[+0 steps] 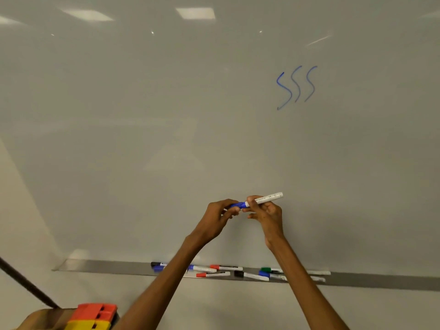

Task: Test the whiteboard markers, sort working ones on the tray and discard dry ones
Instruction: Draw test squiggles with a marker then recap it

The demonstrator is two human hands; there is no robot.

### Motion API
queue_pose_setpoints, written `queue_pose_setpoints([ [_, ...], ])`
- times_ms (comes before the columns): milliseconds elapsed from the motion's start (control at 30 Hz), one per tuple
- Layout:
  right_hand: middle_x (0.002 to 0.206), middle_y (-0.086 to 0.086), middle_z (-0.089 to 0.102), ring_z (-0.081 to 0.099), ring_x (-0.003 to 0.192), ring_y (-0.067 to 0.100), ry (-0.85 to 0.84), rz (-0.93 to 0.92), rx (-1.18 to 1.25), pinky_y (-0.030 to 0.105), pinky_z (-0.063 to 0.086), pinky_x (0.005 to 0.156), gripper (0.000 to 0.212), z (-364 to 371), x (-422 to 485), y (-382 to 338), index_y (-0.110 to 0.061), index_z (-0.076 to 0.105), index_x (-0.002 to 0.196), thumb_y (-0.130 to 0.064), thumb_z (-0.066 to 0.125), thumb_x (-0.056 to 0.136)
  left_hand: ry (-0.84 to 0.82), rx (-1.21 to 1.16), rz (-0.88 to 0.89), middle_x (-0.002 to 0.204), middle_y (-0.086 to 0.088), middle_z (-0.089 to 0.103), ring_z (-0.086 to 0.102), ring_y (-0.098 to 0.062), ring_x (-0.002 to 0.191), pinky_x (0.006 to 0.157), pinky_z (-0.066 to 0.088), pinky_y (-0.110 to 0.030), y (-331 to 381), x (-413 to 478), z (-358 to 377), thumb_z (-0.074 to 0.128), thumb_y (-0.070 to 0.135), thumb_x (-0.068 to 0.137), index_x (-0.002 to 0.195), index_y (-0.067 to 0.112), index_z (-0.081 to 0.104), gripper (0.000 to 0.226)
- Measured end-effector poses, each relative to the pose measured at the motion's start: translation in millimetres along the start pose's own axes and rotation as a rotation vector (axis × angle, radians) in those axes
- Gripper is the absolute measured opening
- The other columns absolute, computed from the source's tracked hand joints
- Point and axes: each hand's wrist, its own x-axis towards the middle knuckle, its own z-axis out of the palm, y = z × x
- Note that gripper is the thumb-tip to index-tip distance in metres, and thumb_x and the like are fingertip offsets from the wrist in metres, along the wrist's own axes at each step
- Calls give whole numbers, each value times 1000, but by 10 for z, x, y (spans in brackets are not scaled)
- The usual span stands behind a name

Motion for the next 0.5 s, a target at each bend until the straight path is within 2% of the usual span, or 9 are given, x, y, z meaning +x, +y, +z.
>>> queue_pose_setpoints([
  [133,84,3,74,73,77,21,15,-3,34,25,58,65,6,30,-51,40,-16,71,91,-16,70,85,54,18,42,96,1,69,63,-8,79,71,52,-16,28,-71,38,49,29,99,111,15,66,25],
  [267,86,9,74,73,78,24,62,18,95,28,60,70,7,56,-75,94,-12,72,92,-14,70,86,101,45,58,100,-5,69,65,-11,76,70,52,-15,25,-97,104,50,25,99,112,9,65,26],
  [433,80,7,74,73,73,22,152,89,156,25,58,66,11,117,-153,217,-10,73,91,-19,72,84,135,128,85,102,-5,70,66,-13,83,78,55,-28,-26,-162,154,49,24,100,114,10,65,26],
  [500,79,8,74,72,70,20,141,93,161,23,57,63,7,141,-152,209,-13,72,88,-19,72,84,165,144,88,102,-4,70,65,-13,85,79,54,-27,-25,-208,136,50,23,99,114,10,65,24],
])
